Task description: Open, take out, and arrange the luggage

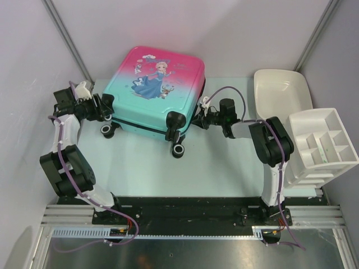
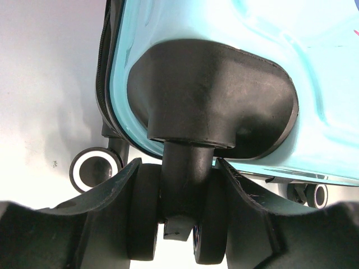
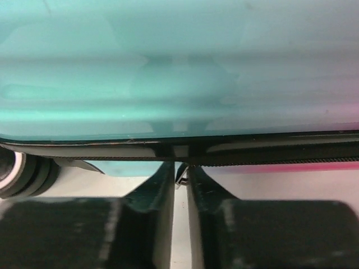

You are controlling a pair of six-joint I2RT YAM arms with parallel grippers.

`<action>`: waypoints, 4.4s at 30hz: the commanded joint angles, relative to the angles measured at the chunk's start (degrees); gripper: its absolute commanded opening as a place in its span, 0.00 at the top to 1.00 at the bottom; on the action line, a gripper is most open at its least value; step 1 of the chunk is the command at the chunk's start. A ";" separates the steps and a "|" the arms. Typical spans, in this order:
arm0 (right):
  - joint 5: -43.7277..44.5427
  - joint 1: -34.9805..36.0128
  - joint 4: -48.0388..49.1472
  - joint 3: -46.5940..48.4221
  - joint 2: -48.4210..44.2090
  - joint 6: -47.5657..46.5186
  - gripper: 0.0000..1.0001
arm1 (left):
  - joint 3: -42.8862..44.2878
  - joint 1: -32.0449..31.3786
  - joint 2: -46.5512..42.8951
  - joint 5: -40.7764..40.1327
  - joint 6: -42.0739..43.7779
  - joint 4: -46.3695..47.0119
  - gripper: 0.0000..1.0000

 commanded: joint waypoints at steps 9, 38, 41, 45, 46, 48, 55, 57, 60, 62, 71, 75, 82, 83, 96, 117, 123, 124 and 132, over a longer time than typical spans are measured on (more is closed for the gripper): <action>1.64 0.85 -12.08 0.89 -7.18 7.80 1.00 | -5.66 0.59 0.23 -6.38 -4.50 7.50 1.00; 35.65 28.09 16.11 -23.12 -20.21 31.63 1.00 | -15.60 0.42 -5.04 -9.19 -13.20 11.45 1.00; 38.81 28.45 16.83 -20.31 -16.35 31.53 1.00 | -16.21 0.33 -5.22 -8.49 -13.56 11.54 1.00; 36.46 25.12 15.95 -16.79 -15.63 31.01 1.00 | -17.35 0.15 -6.53 -6.66 -12.50 11.72 1.00; 35.50 23.20 15.78 -16.53 -15.63 30.05 1.00 | -17.10 0.15 -6.45 -5.25 -10.85 11.72 0.99; 33.39 21.17 15.25 -16.26 -16.07 29.16 1.00 | -14.48 0.42 -5.93 -1.31 -6.03 10.06 0.63; 26.70 14.30 10.16 -16.70 -17.39 26.79 1.00 | -4.88 1.30 -11.96 -2.34 14.98 1.96 0.00; 24.42 12.72 9.72 -16.70 -17.39 26.79 1.00 | -4.17 1.21 -14.44 -0.59 22.69 1.53 0.00; 22.49 11.41 8.66 -16.70 -17.47 26.09 1.00 | -4.61 -0.88 -18.74 7.05 38.82 -3.64 0.00; 21.08 10.79 8.05 -16.70 -17.47 26.52 1.00 | -8.97 -4.66 -23.12 4.36 47.66 -6.90 0.00; 18.00 9.64 2.95 -16.70 -19.67 26.26 1.00 | -12.53 -30.04 -22.28 -3.11 55.70 -6.65 0.00; 18.70 10.34 -0.64 -16.70 -20.99 28.10 1.00 | -11.29 -38.41 -17.54 -10.48 52.64 -3.41 0.00; 23.43 12.10 1.45 -20.30 -23.01 30.82 1.00 | -9.27 -47.48 -10.15 -19.47 36.30 9.50 0.11; 24.14 12.45 1.80 -20.65 -23.36 32.22 1.00 | -9.01 -48.35 -9.71 -20.00 34.28 10.48 0.12; 39.97 23.79 11.62 -24.87 -26.62 40.41 1.00 | -3.65 -52.23 -1.45 -19.83 18.97 15.14 0.15; 38.29 24.49 16.73 -26.02 -21.78 37.16 1.00 | -21.13 -44.58 -17.01 -15.43 30.31 13.20 0.33; 42.51 27.92 18.59 -26.02 -20.90 37.60 1.00 | -22.99 -46.16 -12.70 -15.43 29.42 21.38 0.56; 42.87 28.18 18.94 -26.10 -20.64 38.12 1.00 | -22.81 -47.03 -11.12 -15.69 29.86 21.82 0.57; 46.12 33.11 23.16 -23.21 -17.66 39.44 1.00 | -20.08 -49.68 -5.40 -14.91 28.64 24.54 0.66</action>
